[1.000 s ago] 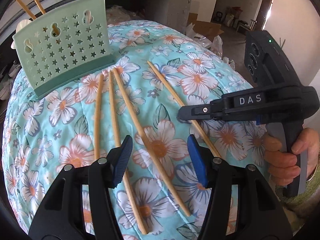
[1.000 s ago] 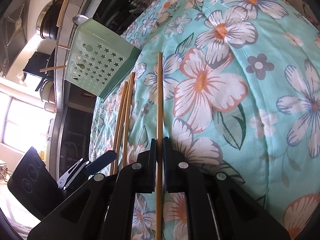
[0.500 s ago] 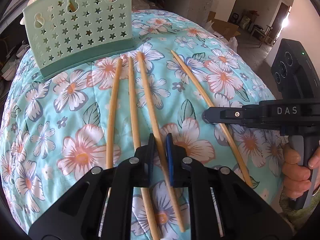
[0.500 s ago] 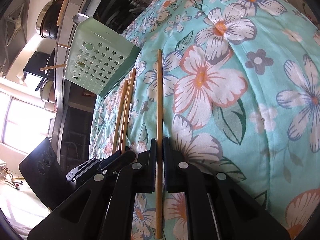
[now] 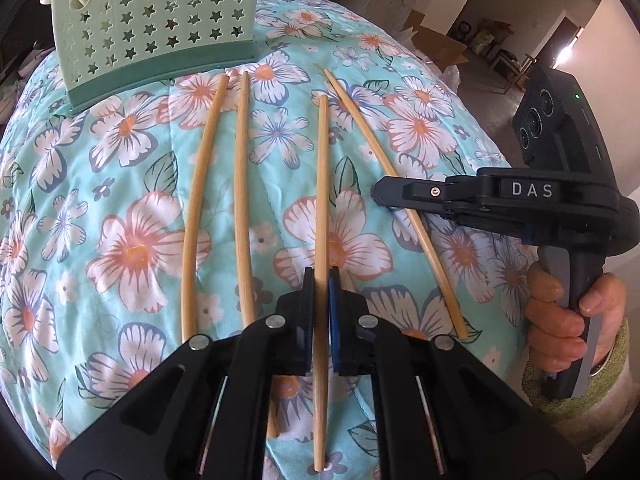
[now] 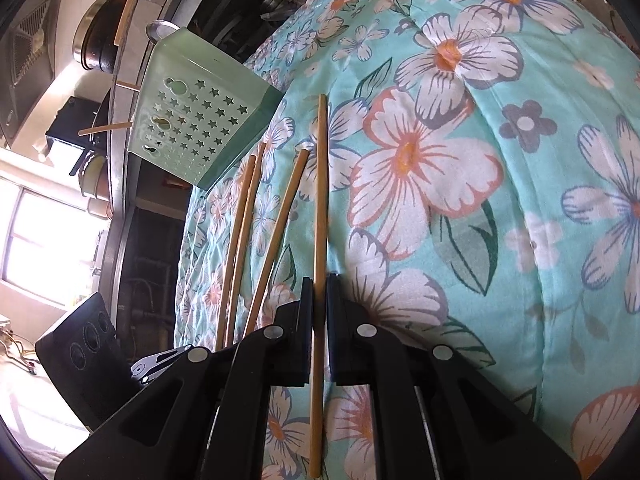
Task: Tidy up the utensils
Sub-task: 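Close the left tool on a bamboo chopstick while the right tool holds its chopstick, then lift the chopstick with the left tool while the right tool holds its chopstick alongside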
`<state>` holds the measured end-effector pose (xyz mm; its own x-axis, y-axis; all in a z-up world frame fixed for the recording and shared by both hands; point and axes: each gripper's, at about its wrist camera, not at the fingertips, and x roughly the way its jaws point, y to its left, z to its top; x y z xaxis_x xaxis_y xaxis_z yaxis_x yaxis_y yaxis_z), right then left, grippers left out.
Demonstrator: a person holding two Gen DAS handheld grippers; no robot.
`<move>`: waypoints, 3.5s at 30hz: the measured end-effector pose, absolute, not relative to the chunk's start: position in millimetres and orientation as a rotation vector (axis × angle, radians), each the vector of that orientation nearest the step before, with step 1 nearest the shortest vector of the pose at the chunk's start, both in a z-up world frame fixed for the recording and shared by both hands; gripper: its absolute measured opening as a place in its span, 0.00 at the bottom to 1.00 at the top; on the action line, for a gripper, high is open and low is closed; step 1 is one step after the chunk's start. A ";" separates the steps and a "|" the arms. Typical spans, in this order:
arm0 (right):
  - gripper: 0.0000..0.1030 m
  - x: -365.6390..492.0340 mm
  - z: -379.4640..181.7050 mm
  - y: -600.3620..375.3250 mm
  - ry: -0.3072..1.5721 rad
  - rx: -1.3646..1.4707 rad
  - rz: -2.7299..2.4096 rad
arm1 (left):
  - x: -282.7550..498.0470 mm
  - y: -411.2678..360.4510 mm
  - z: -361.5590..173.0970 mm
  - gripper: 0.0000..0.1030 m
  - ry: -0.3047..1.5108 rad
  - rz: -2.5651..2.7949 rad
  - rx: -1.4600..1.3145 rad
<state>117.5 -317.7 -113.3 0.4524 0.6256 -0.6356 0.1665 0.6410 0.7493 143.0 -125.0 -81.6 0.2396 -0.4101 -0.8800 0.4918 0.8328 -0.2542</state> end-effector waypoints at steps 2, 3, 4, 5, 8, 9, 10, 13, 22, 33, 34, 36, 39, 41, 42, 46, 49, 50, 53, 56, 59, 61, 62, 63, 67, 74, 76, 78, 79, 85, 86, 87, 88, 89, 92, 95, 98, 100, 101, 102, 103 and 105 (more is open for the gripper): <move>0.06 117.5 -112.7 -317.6 1.091 0.866 0.330 | 146.1 -125.8 -81.4 0.09 1.186 -0.627 0.079; 0.06 117.4 -112.1 -317.4 1.088 0.866 0.328 | 147.4 -127.6 -81.1 0.13 1.186 -0.635 0.084; 0.06 116.5 -111.9 -316.8 1.087 0.866 0.326 | 147.9 -130.3 -80.9 0.18 1.182 -0.644 0.095; 0.06 115.0 -112.1 -316.3 1.086 0.866 0.325 | 148.6 -133.4 -80.5 0.20 1.176 -0.651 0.110; 0.06 112.6 -112.2 -315.0 1.085 0.856 0.326 | 154.9 -143.4 -81.4 0.23 1.155 -0.659 0.150; 0.06 112.7 -112.3 -314.7 1.085 0.852 0.326 | 158.4 -145.6 -81.8 0.23 1.149 -0.660 0.156; 0.07 113.5 -113.0 -314.7 1.087 0.852 0.327 | 163.1 -147.2 -82.6 0.23 1.146 -0.658 0.157; 0.07 116.5 -112.6 -314.4 1.095 0.849 0.327 | 180.2 -150.8 -83.7 0.23 1.142 -0.648 0.147; 0.07 112.4 -111.9 -311.1 1.092 0.837 0.322 | 177.0 -139.4 -85.5 0.06 1.126 -0.609 0.113; 0.07 116.9 -112.4 -307.9 1.102 0.834 0.326 | 174.0 -141.4 -83.6 0.12 1.159 -0.605 0.127; 0.07 117.0 -112.1 -307.0 1.103 0.831 0.325 | 175.2 -143.2 -83.2 0.15 1.156 -0.608 0.131; 0.07 116.0 -112.4 -306.0 1.103 0.827 0.326 | 178.1 -146.8 -83.1 0.16 1.147 -0.608 0.148; 0.07 117.7 -113.5 -304.8 1.111 0.826 0.327 | 186.5 -149.4 -85.9 0.16 1.141 -0.609 0.144; 0.07 119.5 -112.4 -303.7 1.116 0.818 0.327 | 192.8 -150.5 -86.2 0.16 1.138 -0.607 0.132; 0.07 119.9 -112.1 -303.5 1.117 0.818 0.326 | 194.6 -150.7 -86.5 0.16 1.133 -0.605 0.130; 0.07 117.6 -110.9 -302.1 1.115 0.817 0.318 | 192.9 -149.1 -88.1 0.16 1.114 -0.601 0.129; 0.08 116.0 -110.1 -300.4 1.116 0.807 0.316 | 188.8 -143.8 -88.1 0.12 1.107 -0.599 0.116; 0.08 116.4 -109.9 -299.5 1.116 0.801 0.316 | 187.1 -142.1 -88.2 0.11 1.104 -0.599 0.113; 0.09 120.7 -108.8 -298.3 1.125 0.782 0.316 | 187.4 -137.8 -88.7 0.08 1.106 -0.599 0.094; 0.18 127.5 -103.1 -296.0 1.119 0.752 0.315 | 189.6 -137.1 -89.6 0.08 1.111 -0.601 0.083; 0.24 133.5 -97.9 -292.6 1.111 0.705 0.300 | 189.8 -137.4 -89.2 0.08 1.112 -0.602 0.082; 0.24 135.7 -95.2 -288.6 1.107 0.674 0.288 | 190.0 -137.5 -89.1 0.07 1.112 -0.601 0.081; 0.24 135.8 -94.2 -286.4 1.104 0.656 0.283 | 190.3 -137.3 -89.0 0.07 1.113 -0.600 0.079; 0.24 135.4 -93.5 -284.5 1.101 0.639 0.277 | 190.1 -137.3 -89.2 0.07 1.113 -0.599 0.078; 0.21 131.7 -92.9 -280.1 1.087 0.605 0.266 | 186.7 -135.7 -88.5 0.07 1.107 -0.593 0.079; 0.09 132.2 -94.5 -280.7 1.088 0.565 0.242 | 185.6 -134.8 -88.6 0.07 1.113 -0.597 0.070; 0.08 130.7 -94.3 -281.6 1.085 0.566 0.241 | 185.9 -134.6 -88.6 0.07 1.112 -0.596 0.071; 0.08 128.3 -93.4 -280.8 1.087 0.560 0.245 | 186.2 -134.4 -88.3 0.07 1.113 -0.595 0.069; 0.08 126.2 -92.9 -281.2 1.089 0.557 0.248 | 185.8 -134.0 -88.1 0.07 1.113 -0.594 0.068; 0.08 123.4 -92.3 -284.5 1.117 0.568 0.274 | 185.5 -131.8 -88.6 0.07 1.113 -0.597 0.059; 0.09 124.8 -90.7 -284.8 1.115 0.561 0.270 | 185.7 -131.4 -88.7 0.07 1.113 -0.599 0.057; 0.09 126.7 -89.0 -285.1 1.111 0.550 0.261 | 185.6 -130.7 -88.9 0.07 1.113 -0.602 0.055; 0.11 129.2 -87.5 -284.9 1.110 0.540 0.254 | 185.8 -130.2 -88.9 0.07 1.114 -0.604 0.052; 0.13 132.6 -86.7 -284.4 1.109 0.532 0.251 | 186.0 -129.7 -88.8 0.07 1.116 -0.607 0.050; 0.18 144.2 -83.7 -280.4 1.104 0.501 0.242 | 188.0 -128.7 -88.7 0.07 1.122 -0.612 0.044; 0.21 153.6 -78.9 -274.6 1.087 0.451 0.227 | 188.1 -128.5 -88.1 0.07 1.126 -0.614 0.043; 0.21 160.1 -80.3 -270.0 1.089 0.417 0.212 | 186.6 -128.1 -87.3 0.07 1.125 -0.610 0.046; 0.21 161.8 -82.5 -268.2 1.090 0.399 0.210 | 185.4 -128.0 -87.4 0.07 1.122 -0.609 0.046; 0.21 162.1 -83.1 -267.3 1.087 0.392 0.211 | 185.1 -128.0 -87.5 0.07 1.120 -0.609 0.045; 0.21 162.1 -83.6 -267.0 1.083 0.385 0.213 | 184.9 -128.0 -88.1 0.07 1.120 -0.610 0.043; 0.21 162.3 -84.0 -266.6 1.082 0.382 0.214 | 185.0 -128.2 -88.6 0.07 1.120 -0.610 0.040; 0.21 164.2 -83.8 -265.7 1.081 0.370 0.216 | 185.7 -129.2 -89.0 0.07 1.122 -0.611 0.041</move>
